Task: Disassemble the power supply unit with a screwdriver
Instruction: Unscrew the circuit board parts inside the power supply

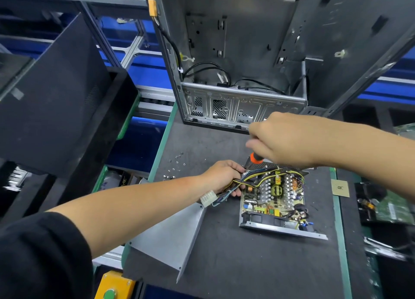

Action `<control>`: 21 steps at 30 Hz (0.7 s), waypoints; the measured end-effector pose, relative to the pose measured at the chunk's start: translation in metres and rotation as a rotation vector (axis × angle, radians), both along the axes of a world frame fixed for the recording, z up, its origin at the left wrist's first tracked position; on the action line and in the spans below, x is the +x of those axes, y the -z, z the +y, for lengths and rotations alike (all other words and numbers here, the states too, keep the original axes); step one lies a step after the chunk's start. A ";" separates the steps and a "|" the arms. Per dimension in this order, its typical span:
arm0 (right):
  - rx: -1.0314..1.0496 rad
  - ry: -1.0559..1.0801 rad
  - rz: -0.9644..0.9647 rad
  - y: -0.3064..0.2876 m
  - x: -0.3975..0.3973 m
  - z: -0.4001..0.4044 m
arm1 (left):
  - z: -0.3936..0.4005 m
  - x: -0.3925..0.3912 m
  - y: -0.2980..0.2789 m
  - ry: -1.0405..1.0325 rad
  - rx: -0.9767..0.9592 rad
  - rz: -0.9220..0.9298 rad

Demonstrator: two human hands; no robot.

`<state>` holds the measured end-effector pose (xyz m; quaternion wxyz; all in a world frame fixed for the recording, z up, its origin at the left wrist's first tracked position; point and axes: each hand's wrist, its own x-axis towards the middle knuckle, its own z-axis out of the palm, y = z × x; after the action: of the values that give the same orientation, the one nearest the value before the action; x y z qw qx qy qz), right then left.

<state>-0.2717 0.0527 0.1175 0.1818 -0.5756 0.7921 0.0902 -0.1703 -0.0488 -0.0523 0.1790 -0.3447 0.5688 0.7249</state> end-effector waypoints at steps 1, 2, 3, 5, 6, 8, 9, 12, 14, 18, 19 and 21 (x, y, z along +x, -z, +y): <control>0.009 -0.033 -0.029 0.000 0.000 0.000 | 0.000 0.000 0.000 -0.002 0.000 0.001; 0.017 -0.062 -0.049 -0.001 0.000 0.000 | 0.000 0.000 0.000 -0.005 -0.002 0.002; 0.011 -0.089 -0.064 -0.003 -0.001 0.000 | -0.001 0.000 0.000 -0.006 -0.003 0.002; -0.021 -0.118 -0.111 -0.005 -0.005 0.002 | 0.000 -0.001 0.000 -0.008 -0.008 -0.004; -0.026 -0.118 -0.154 -0.008 -0.005 0.001 | 0.000 -0.001 0.001 -0.011 -0.012 -0.007; -0.016 -0.117 -0.241 -0.012 -0.003 -0.003 | 0.000 -0.002 0.001 -0.015 -0.013 -0.011; 0.005 -0.116 -0.254 -0.011 -0.001 -0.005 | 0.000 -0.002 0.001 -0.016 -0.013 -0.009; 0.012 -0.076 -0.262 -0.007 0.004 -0.007 | 0.000 -0.002 0.001 -0.012 -0.010 -0.009; -0.039 -0.037 -0.233 -0.003 0.003 -0.004 | -0.001 -0.002 0.001 -0.004 -0.014 -0.011; -0.001 0.072 -0.093 -0.003 0.004 -0.004 | -0.001 -0.002 0.000 0.011 -0.014 -0.010; 0.017 0.092 -0.059 -0.004 0.003 -0.005 | -0.001 -0.001 -0.001 0.009 -0.011 -0.012; 0.062 0.073 -0.064 -0.005 0.001 -0.007 | -0.002 -0.001 -0.001 0.006 -0.006 -0.012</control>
<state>-0.2707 0.0452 0.1227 0.2277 -0.5429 0.8034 0.0895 -0.1715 -0.0504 -0.0511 0.1838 -0.3479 0.5709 0.7206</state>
